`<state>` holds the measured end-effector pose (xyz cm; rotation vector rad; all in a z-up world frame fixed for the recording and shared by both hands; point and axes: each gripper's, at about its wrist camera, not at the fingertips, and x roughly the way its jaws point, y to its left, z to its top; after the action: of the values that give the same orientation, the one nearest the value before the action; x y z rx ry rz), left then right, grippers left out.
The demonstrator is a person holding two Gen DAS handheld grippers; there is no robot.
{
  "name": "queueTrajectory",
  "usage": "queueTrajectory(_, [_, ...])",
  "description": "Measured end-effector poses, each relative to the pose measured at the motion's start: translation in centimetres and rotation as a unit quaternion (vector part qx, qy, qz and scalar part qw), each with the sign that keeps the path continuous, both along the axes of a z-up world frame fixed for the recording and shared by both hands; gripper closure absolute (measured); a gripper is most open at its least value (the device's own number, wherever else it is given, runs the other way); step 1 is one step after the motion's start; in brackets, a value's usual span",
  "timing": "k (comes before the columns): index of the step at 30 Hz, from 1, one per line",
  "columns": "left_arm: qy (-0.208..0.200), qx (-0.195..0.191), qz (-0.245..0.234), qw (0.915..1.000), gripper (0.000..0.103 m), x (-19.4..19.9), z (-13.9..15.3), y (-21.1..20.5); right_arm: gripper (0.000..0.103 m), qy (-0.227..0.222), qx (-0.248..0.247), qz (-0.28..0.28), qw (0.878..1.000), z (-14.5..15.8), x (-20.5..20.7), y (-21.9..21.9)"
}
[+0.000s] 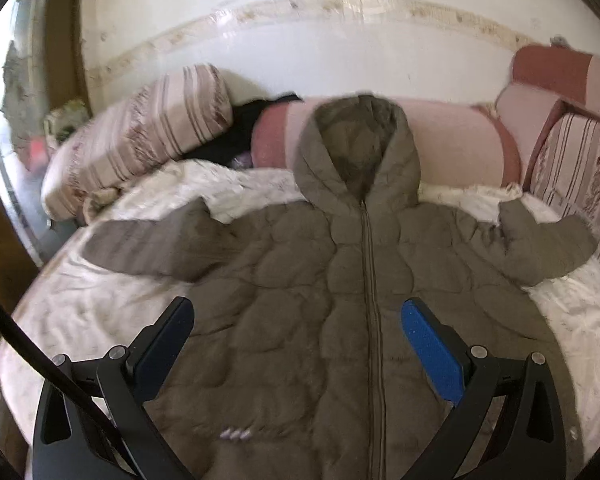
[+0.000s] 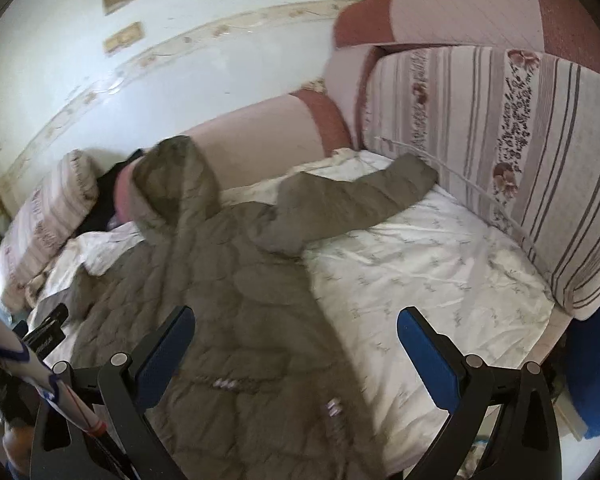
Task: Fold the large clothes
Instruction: 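Reach the right tool to the sleeve cuff nearest it and grasp it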
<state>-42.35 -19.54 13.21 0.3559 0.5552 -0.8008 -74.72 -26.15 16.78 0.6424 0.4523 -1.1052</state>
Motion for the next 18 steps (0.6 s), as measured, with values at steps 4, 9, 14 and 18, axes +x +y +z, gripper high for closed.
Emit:
queueTrajectory(4, [0.066,0.061,-0.013,0.9959,0.000,2.1,-4.1,-3.4,0.001,-0.018,0.041,-0.012,0.999,-1.3,-1.8,-5.2])
queueTrajectory(9, [0.063,0.060,-0.010,0.9961,0.000,3.1,-4.3,-4.2,0.013,-0.038,0.088,-0.056,0.994,-2.9,-5.3,-13.7])
queueTrajectory(14, [0.066,0.067,-0.014,0.9955,0.000,3.1,-4.9,-4.2,0.026,-0.053,0.127,-0.099,0.986,-5.4,-6.3,-22.1])
queueTrajectory(18, [0.059,0.069,-0.012,0.9958,0.000,3.5,-5.1,-4.6,0.040,-0.049,0.136,-0.119,0.982,-7.8,-5.6,-27.4])
